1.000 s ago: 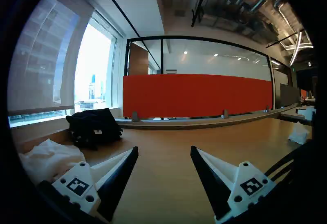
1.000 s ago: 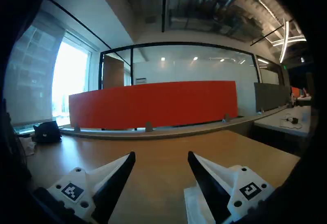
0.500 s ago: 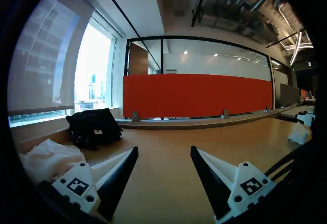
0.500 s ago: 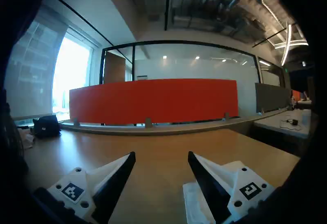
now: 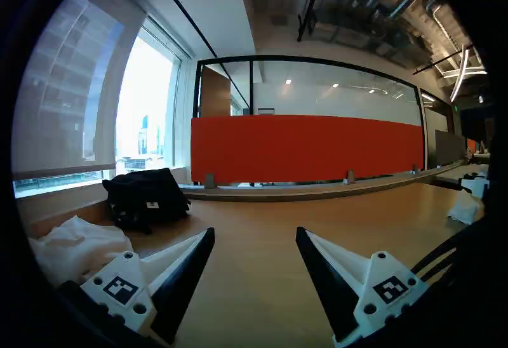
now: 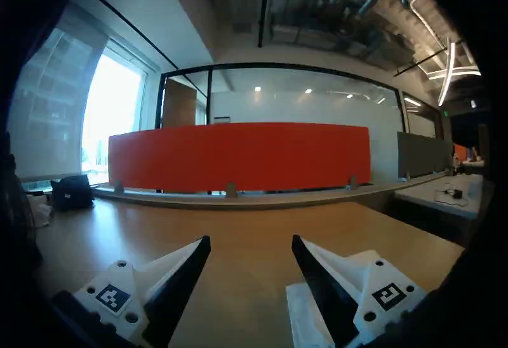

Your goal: Fold towel

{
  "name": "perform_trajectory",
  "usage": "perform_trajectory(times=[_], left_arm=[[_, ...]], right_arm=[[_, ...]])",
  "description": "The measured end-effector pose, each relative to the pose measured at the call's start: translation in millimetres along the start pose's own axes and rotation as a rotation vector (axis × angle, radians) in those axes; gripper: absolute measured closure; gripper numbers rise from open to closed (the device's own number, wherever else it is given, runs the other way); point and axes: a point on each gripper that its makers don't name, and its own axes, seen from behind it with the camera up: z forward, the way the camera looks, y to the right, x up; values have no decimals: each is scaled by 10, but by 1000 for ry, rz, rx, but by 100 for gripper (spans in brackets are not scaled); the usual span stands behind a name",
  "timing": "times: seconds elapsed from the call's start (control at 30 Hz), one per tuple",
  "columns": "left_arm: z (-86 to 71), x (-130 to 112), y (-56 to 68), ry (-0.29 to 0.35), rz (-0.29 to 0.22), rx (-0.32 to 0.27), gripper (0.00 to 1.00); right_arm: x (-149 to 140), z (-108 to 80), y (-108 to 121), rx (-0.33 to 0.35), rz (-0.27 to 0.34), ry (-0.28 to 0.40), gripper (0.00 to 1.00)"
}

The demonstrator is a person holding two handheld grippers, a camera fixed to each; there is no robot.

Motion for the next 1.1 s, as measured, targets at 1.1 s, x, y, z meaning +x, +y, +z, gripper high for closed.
perform_trajectory(times=[1.1], left_arm=[[1,6,-4,0,0,0,5]], right_arm=[[2,1,-23,-5,-15,1,0]])
